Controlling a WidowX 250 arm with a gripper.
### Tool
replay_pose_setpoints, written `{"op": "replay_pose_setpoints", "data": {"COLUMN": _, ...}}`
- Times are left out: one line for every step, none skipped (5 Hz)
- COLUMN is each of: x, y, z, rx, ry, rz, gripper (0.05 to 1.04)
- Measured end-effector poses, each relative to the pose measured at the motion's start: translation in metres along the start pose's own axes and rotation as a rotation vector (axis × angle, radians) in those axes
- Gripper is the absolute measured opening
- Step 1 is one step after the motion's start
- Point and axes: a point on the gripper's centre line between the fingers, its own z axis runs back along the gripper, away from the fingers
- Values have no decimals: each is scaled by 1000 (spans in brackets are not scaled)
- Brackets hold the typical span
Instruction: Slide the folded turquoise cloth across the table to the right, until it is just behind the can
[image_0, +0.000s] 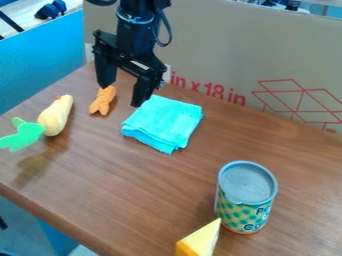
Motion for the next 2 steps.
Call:
{"op": "replay_pose_setpoints", "data": {"x": -1, "y": -4, "z": -9, "rx": -10, "ry": 28, "rz": -6, "gripper": 1000}}
{"op": "replay_pose_setpoints", "data": {"x": 17, "y": -11, "z": -24, "rx": -75, "ry": -10, "rz": 12, "gripper": 1000}}
